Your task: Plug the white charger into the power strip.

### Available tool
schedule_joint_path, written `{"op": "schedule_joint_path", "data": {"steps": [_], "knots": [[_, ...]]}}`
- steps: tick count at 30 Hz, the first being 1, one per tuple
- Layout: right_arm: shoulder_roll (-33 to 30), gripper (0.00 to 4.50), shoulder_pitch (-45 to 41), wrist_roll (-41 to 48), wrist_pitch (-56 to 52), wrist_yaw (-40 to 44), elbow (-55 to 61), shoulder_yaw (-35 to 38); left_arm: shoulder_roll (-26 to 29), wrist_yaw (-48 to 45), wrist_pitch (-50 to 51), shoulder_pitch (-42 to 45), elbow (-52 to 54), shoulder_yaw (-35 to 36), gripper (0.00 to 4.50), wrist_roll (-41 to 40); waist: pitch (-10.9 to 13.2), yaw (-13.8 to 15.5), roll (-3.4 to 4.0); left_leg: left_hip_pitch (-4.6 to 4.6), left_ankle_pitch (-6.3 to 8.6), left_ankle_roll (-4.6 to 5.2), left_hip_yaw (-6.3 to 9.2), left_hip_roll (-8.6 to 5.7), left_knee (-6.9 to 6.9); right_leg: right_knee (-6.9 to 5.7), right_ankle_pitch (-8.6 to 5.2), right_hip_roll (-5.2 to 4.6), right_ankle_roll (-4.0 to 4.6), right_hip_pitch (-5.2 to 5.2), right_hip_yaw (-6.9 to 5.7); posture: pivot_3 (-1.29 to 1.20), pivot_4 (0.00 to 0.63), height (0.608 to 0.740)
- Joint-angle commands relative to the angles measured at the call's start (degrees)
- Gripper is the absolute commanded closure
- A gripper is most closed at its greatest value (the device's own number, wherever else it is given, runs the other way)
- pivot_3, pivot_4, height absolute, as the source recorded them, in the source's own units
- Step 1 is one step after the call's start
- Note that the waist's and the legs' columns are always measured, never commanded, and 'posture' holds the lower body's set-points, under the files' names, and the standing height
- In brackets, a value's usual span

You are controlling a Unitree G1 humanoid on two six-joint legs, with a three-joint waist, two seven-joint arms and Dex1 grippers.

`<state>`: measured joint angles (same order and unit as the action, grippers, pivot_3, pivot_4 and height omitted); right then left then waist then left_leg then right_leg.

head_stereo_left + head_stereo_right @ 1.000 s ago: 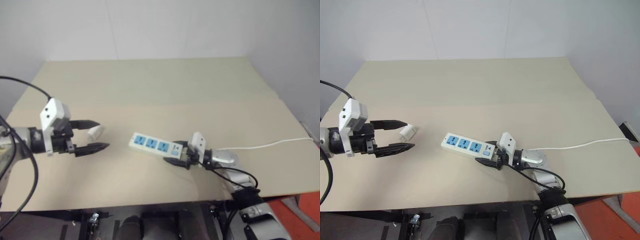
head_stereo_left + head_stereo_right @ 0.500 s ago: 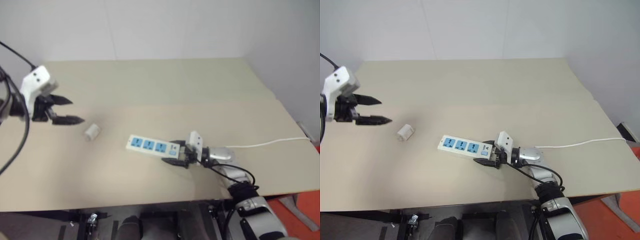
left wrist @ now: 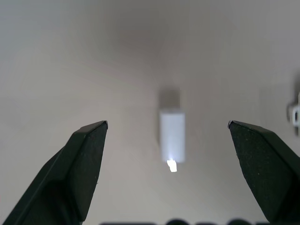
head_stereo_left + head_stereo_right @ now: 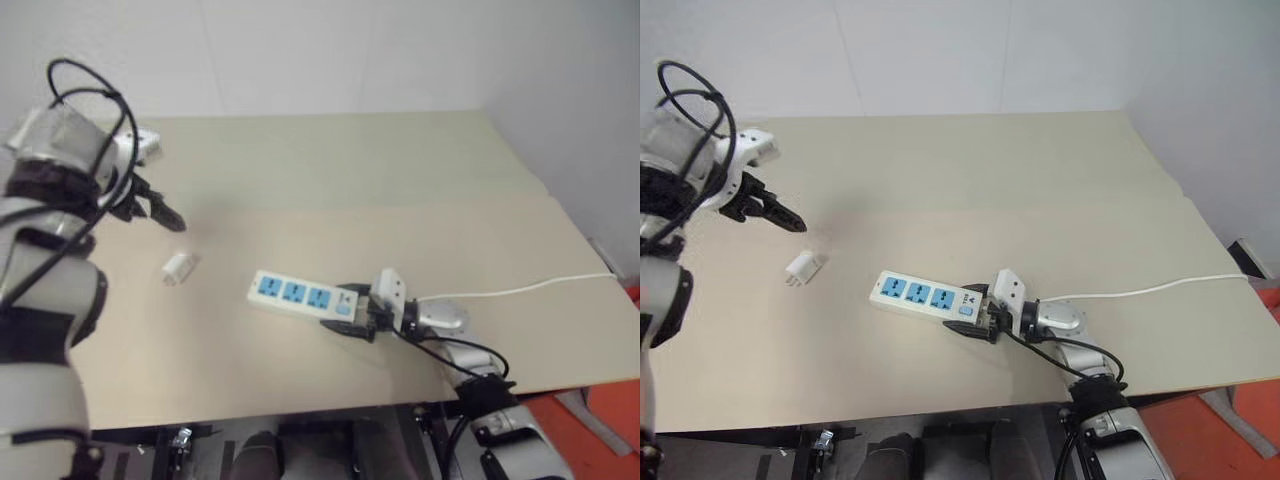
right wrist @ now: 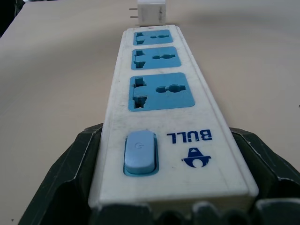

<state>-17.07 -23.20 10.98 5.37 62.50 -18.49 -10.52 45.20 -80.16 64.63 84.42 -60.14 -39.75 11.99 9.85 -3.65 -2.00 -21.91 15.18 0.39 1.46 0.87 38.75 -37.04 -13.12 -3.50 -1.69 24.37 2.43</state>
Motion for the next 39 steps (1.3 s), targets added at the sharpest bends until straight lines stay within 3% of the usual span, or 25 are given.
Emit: {"op": "schedule_joint_path", "data": {"steps": [1,17,32,35,39], "knots": [[0.54,1.04,1.52,0.35,-1.42,-0.43,0.56,-0.81,-1.89,-2.98,-1.56,2.19,-5.91,-2.26,0.0,4.04,0.01,-0.02,-0.02,-0.02,0.0,0.0,0.01,0.0,0.02,0.0,0.0,0.0,0.0,0.01,0.0,0.0,0.15,0.74],[1.77,1.04,3.9,0.55,-3.04,-4.2,4.15,-0.91,-10.06,9.63,-11.41,0.07,-16.32,6.28,0.0,7.85,0.02,0.01,-0.05,-0.07,0.01,0.0,0.07,0.0,0.05,-0.03,0.0,-0.01,0.0,0.03,0.0,0.0,0.15,0.74],[1.38,1.04,5.32,0.94,-4.53,-5.53,6.37,-1.04,-11.9,15.82,-11.97,-3.32,-17.15,11.91,0.0,7.79,0.01,0.04,-0.06,-0.06,0.01,0.0,0.07,-0.01,0.05,-0.06,0.0,-0.02,0.0,0.02,0.0,0.0,0.15,0.74],[1.21,1.04,5.55,1.04,-4.76,-5.52,6.68,-1.0,-12.23,16.35,-11.74,-3.65,-17.11,12.86,0.55,7.77,0.01,0.15,-0.06,-0.08,0.01,-0.01,0.09,-0.02,0.06,-0.06,0.0,-0.02,0.0,0.03,-0.01,0.0,0.15,0.74],[1.05,1.04,5.72,1.18,-5.15,-5.48,6.98,-0.93,-12.35,17.38,-11.76,-4.05,-17.11,13.96,1.77,7.84,0.01,0.2,-0.07,-0.08,0.01,-0.01,0.09,-0.02,0.07,-0.06,0.01,-0.02,0.0,0.02,-0.01,0.0,0.15,0.74]]}}
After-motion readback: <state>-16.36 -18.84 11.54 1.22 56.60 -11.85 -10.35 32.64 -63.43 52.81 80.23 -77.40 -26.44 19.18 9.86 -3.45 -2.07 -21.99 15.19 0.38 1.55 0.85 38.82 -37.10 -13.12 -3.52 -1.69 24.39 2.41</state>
